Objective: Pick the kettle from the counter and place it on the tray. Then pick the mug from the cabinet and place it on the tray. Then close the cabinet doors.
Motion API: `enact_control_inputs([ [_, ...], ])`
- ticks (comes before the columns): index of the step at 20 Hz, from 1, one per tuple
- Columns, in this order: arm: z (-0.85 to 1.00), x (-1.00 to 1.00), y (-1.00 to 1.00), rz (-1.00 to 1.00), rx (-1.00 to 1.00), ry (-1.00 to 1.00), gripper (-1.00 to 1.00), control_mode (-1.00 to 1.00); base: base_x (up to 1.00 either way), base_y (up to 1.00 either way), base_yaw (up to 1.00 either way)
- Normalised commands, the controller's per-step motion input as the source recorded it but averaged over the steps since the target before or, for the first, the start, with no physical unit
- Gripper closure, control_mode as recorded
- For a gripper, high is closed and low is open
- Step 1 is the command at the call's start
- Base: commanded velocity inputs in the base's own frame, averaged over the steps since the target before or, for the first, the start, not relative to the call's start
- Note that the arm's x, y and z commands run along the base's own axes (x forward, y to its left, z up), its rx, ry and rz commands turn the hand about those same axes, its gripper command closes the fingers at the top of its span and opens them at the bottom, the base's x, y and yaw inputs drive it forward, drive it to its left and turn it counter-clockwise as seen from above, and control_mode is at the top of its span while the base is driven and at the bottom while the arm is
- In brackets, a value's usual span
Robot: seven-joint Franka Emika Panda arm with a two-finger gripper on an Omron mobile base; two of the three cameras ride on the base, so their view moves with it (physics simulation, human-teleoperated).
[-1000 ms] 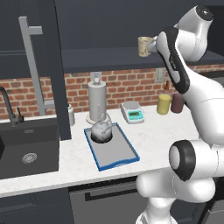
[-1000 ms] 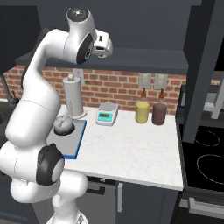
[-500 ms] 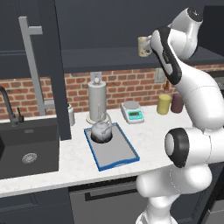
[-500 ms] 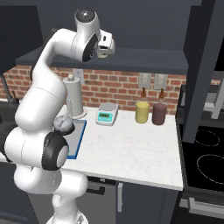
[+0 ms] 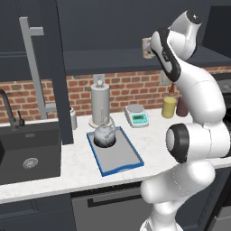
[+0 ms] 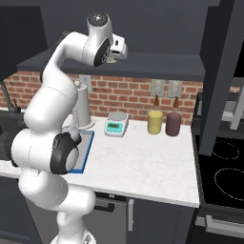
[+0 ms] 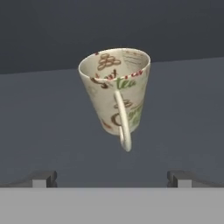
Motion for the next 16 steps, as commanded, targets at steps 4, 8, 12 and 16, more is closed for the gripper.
enact_control_inputs([
  [4,-0.08,0.34,0.00,0.00,0.01,0.00,-1.00,-1.00,0.00,0.00,0.00],
  [8,-0.04,0.29,0.00,0.00,0.01,0.00,-1.00,-1.00,0.00,0.00,0.00],
  [12,-0.01,0.23,0.00,0.00,0.01,0.00,-1.00,-1.00,0.00,0.00,0.00],
  [16,0.00,0.18,0.00,0.00,0.01,0.00,-1.00,-1.00,0.00,0.00,0.00],
])
